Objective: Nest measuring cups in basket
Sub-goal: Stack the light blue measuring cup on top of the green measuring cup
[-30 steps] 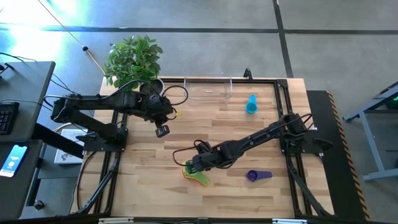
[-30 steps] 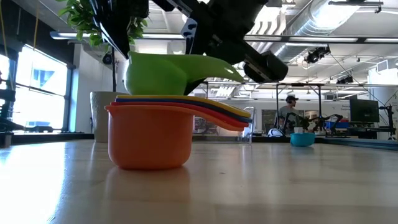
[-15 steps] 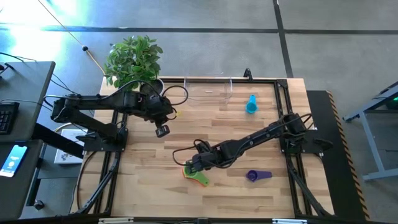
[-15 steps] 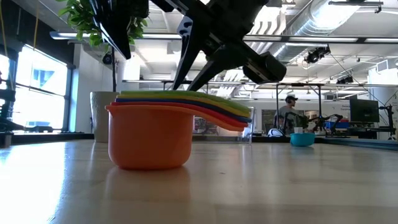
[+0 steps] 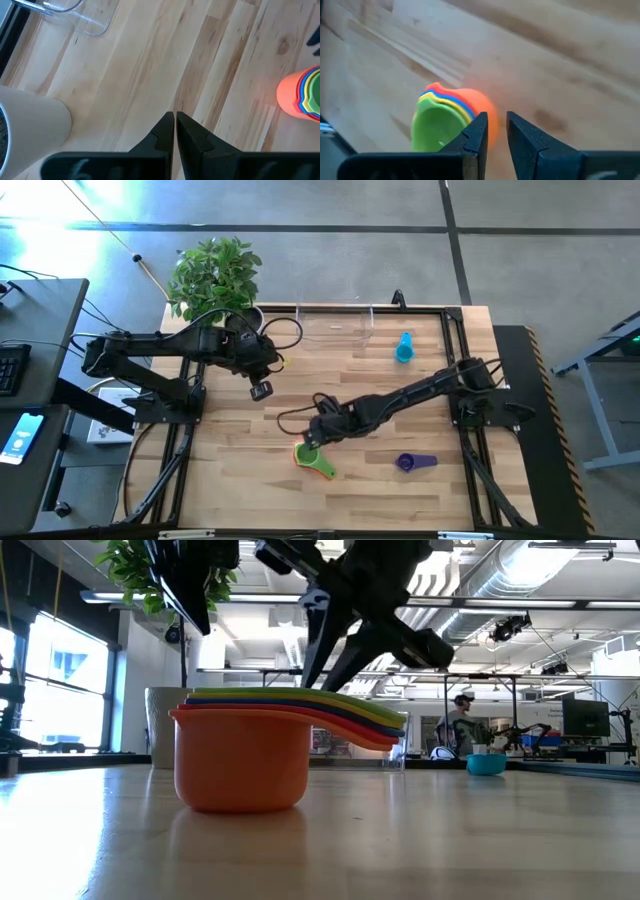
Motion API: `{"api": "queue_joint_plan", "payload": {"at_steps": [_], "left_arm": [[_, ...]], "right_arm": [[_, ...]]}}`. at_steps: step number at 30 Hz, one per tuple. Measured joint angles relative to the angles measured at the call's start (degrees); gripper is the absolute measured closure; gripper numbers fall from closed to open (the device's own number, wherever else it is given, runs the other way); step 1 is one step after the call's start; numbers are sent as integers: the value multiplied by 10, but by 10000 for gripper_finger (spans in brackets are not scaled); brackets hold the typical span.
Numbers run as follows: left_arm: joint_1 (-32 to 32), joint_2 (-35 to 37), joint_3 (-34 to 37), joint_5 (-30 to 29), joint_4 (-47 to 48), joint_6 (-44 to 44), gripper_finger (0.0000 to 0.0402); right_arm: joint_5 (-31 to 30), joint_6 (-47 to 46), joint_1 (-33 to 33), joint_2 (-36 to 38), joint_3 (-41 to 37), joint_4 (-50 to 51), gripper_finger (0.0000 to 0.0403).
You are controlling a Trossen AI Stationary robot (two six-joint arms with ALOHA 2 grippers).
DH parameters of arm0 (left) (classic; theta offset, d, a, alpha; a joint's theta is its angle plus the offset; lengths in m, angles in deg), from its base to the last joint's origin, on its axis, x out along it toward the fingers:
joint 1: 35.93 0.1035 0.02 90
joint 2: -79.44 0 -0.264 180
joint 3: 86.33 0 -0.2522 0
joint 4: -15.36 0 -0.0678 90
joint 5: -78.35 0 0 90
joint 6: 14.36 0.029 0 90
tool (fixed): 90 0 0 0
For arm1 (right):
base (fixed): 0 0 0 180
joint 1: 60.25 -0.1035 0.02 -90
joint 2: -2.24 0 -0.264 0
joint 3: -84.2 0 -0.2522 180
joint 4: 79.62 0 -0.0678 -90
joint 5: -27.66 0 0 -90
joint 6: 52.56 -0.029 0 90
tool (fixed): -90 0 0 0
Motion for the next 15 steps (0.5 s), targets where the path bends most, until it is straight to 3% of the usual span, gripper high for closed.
{"api": "queue_joint_plan", "payload": {"at_steps": [15], "left_arm": [[0,0,0,2,6,-1,392]], "right_arm": [[9,249,73,76,0,226,341]]}}
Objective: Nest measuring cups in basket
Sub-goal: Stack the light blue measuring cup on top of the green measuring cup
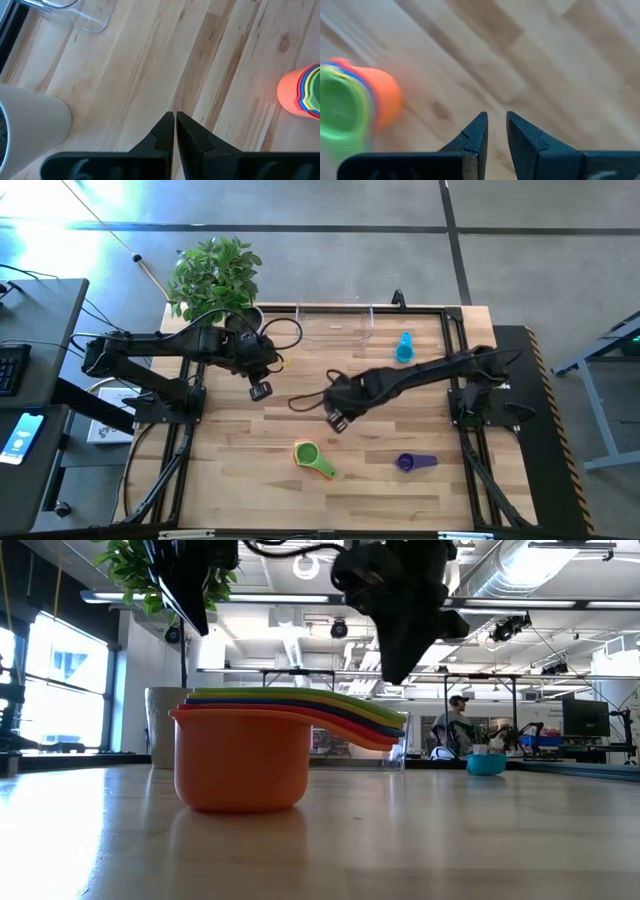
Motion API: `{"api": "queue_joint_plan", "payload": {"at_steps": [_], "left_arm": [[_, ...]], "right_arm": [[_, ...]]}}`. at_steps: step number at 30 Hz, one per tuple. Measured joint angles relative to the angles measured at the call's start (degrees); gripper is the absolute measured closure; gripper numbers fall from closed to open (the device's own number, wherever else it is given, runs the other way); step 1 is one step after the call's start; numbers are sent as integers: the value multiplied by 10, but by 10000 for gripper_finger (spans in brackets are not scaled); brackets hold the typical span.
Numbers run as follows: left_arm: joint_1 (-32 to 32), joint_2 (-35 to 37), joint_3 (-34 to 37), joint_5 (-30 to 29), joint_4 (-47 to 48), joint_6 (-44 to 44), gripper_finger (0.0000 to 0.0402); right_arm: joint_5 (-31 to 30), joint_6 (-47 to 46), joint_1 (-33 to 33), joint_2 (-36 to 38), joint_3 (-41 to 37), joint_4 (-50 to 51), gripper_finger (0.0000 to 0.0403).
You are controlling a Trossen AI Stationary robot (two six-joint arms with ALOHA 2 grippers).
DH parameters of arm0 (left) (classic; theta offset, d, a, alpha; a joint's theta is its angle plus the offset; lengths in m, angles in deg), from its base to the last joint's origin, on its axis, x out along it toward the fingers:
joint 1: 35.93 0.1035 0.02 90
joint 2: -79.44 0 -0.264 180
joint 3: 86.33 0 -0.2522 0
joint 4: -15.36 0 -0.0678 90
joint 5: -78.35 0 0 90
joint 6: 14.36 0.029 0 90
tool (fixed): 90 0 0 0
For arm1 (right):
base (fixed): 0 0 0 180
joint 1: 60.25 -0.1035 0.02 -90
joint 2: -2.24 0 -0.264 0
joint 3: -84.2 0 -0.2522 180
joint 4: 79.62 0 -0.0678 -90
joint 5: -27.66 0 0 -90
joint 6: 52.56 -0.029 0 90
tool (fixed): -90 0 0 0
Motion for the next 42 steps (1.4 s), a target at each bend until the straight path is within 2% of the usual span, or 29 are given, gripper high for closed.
{"api": "queue_joint_plan", "payload": {"at_steps": [7,14,21,31,37,42], "left_arm": [[0,0,0,0,1,-15,392],[3,0,0,0,12,-35,392],[21,0,0,0,16,-61,392],[59,0,0,0,13,-76,392],[79,0,0,0,10,-90,392],[92,0,0,0,10,-92,392]], "right_arm": [[3,161,67,22,0,79,341],[-44,299,141,53,-4,139,341],[-41,377,239,149,-91,114,341],[46,527,371,268,-230,13,341],[109,597,429,275,-282,-20,341],[146,612,459,274,-310,-65,341]]}}
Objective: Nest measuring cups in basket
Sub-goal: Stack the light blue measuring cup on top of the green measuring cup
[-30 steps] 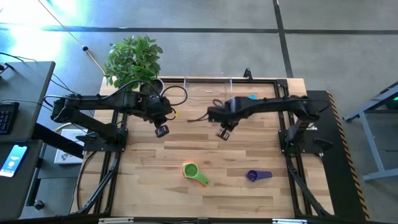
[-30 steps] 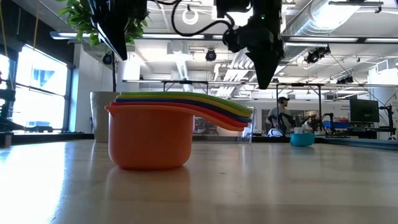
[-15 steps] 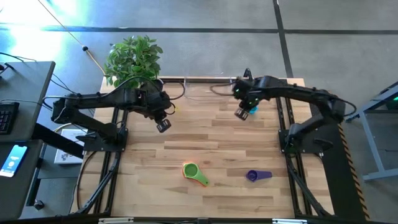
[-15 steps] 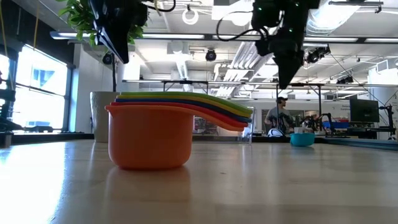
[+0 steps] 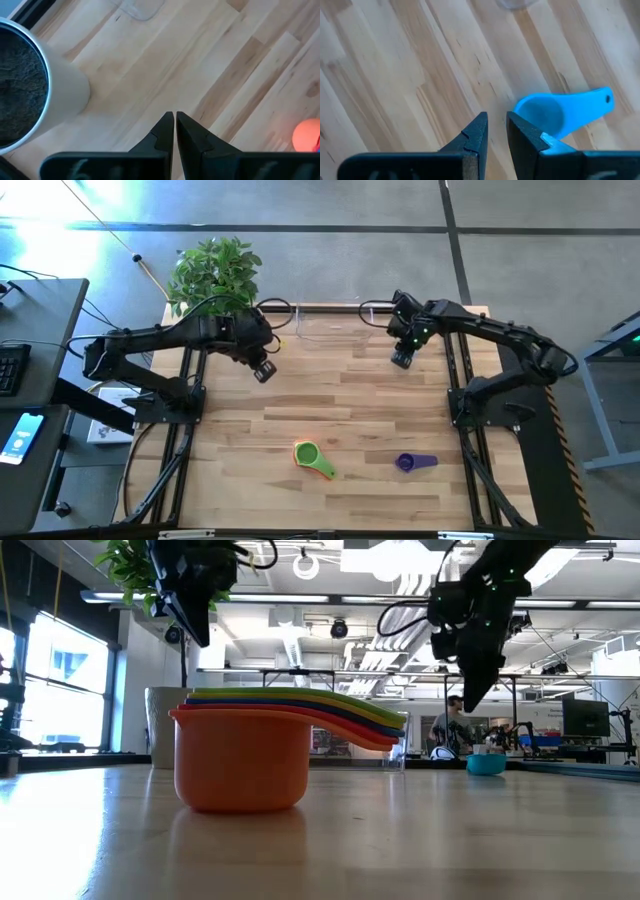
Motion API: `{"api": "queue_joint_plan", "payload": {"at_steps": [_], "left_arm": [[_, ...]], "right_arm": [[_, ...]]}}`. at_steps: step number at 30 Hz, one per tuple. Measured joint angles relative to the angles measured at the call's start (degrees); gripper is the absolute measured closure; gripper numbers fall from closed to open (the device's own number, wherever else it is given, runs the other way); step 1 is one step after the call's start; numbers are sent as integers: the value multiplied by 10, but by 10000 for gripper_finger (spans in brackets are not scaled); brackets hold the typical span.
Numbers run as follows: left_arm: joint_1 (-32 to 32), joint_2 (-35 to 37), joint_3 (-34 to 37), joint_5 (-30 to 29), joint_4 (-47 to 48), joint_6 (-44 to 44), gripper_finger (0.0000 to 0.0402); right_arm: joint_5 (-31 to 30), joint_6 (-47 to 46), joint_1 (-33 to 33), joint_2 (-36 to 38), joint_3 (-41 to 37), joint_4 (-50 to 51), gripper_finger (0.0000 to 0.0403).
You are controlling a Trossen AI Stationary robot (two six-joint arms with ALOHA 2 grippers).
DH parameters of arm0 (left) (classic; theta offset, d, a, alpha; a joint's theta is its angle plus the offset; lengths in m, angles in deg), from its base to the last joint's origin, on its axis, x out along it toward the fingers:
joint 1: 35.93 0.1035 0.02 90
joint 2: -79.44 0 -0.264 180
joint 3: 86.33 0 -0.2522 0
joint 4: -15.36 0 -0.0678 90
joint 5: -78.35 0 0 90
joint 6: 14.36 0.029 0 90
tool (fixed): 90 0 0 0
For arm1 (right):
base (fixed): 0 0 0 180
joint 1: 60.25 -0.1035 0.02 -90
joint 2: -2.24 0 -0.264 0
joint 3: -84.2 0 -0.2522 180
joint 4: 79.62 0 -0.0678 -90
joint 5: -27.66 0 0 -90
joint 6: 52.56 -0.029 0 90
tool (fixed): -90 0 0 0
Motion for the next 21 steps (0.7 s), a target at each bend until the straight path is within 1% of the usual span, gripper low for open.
{"api": "queue_joint_plan", "payload": {"at_steps": [3,6,11,16,18,21], "left_arm": [[7,0,0,0,0,-10,392],[14,0,0,0,0,-14,392],[21,0,0,0,-3,-16,392],[22,0,0,-1,-5,-24,392],[21,0,0,-1,-5,-24,392],[21,0,0,-1,-5,-24,392]], "right_arm": [[19,-12,15,0,-14,-12,341],[23,3,21,-6,-18,1,339],[23,79,23,-15,-18,13,315],[13,190,23,-16,-18,22,287],[7,230,23,-16,-18,29,284],[2,264,23,-16,-18,32,284]]}}
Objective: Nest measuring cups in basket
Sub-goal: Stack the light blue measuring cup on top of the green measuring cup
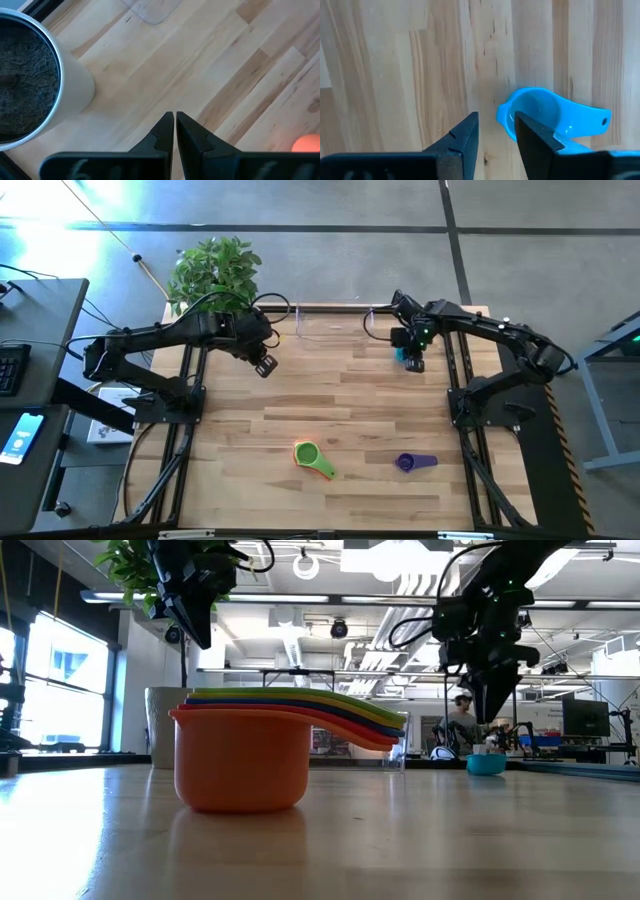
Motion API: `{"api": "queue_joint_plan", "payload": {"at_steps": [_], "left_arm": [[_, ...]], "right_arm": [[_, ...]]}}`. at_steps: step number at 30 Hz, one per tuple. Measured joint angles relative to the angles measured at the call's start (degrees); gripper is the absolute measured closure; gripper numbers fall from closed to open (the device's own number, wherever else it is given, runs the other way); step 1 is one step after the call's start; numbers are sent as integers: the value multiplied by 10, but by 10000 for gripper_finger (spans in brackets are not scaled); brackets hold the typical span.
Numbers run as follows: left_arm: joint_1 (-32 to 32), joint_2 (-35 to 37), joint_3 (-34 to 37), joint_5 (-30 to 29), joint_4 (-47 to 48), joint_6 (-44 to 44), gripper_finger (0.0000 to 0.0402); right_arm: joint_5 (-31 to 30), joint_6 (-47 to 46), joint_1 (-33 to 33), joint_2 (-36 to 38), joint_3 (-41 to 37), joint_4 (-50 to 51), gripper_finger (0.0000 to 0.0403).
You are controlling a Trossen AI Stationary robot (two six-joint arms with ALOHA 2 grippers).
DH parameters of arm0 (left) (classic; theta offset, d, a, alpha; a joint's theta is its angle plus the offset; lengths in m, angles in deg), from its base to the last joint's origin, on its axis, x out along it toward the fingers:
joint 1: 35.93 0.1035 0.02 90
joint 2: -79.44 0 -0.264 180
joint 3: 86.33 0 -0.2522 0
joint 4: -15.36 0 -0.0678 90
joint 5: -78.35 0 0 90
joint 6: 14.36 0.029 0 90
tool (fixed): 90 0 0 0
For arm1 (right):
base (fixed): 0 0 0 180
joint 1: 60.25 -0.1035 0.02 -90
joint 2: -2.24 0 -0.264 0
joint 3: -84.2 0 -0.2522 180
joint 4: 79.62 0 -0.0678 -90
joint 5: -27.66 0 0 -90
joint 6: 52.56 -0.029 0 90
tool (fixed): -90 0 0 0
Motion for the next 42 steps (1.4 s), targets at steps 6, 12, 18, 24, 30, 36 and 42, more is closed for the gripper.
{"api": "queue_joint_plan", "payload": {"at_steps": [6,12,18,24,30,36,42], "left_arm": [[0,0,0,-3,0,0,392],[0,0,0,-3,0,1,392],[0,0,0,-3,-1,16,392],[0,0,0,-3,-1,16,392],[0,0,0,-3,-1,16,392],[0,0,0,-3,-2,16,392],[0,0,0,-3,-2,28,392]], "right_arm": [[-19,5,-1,-17,0,10,284],[-20,-92,-11,-58,0,-11,284],[-24,-127,-21,-73,2,-7,284],[-69,-50,-23,-73,2,25,284],[-99,10,-23,-73,2,22,284],[-98,36,-23,-82,2,22,284],[-123,36,-24,-112,1,14,284]]}}
